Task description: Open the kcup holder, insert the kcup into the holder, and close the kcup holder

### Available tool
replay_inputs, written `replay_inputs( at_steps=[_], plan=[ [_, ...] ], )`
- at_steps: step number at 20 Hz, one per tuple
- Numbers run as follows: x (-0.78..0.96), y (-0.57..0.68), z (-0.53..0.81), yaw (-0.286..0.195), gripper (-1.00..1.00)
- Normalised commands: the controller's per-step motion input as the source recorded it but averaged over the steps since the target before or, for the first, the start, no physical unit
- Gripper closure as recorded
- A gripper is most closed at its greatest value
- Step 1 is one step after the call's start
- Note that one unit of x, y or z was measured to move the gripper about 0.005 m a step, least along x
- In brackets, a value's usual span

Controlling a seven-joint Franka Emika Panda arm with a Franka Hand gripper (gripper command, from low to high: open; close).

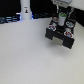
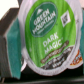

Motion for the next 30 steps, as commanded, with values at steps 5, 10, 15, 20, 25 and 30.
replay_inputs(
  at_steps=[5, 10, 15, 20, 25, 30],
  plan=[
    [0.14, 0.0, -0.1, -0.013, 1.0],
    [-0.01, -0.02, -0.3, 0.009, 1.0],
    [0.0, -0.01, -0.33, 0.006, 1.0],
    [0.0, 0.07, 0.1, -0.002, 1.0],
    [-0.04, 0.11, 0.25, -0.017, 1.0],
    [-0.21, 0.0, 0.02, -0.024, 1.0]
  ],
)
